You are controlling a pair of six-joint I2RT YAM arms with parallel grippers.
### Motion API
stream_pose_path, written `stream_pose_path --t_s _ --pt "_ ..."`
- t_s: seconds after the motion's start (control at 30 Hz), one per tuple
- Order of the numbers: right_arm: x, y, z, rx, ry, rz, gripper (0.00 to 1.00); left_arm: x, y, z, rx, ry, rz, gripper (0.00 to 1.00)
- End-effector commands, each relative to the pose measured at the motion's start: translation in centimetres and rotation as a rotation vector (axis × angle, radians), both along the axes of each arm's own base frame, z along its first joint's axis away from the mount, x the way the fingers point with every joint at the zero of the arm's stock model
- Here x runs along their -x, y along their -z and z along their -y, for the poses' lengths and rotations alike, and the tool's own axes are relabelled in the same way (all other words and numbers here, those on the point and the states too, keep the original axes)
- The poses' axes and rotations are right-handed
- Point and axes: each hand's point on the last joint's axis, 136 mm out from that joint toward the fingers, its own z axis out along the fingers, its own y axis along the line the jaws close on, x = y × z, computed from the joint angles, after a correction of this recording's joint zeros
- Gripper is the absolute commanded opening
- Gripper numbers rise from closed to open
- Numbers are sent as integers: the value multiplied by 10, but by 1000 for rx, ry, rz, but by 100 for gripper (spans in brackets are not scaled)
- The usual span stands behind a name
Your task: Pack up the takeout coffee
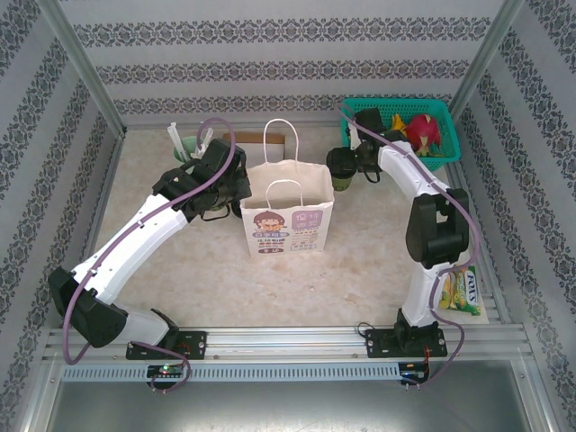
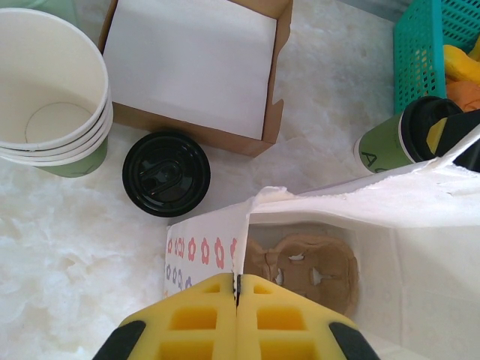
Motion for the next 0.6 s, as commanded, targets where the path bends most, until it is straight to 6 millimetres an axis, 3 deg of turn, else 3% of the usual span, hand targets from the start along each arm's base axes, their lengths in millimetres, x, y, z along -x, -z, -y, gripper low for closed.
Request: stream_pose_path --t_s 0.0,0.57 --pt "-3 2 -8 8 -50 -10 98 1 12 1 -8 0 -38 0" --pt "-10 17 -15 -31 -45 -42 97 -2 19 6 -8 15 -55 0"
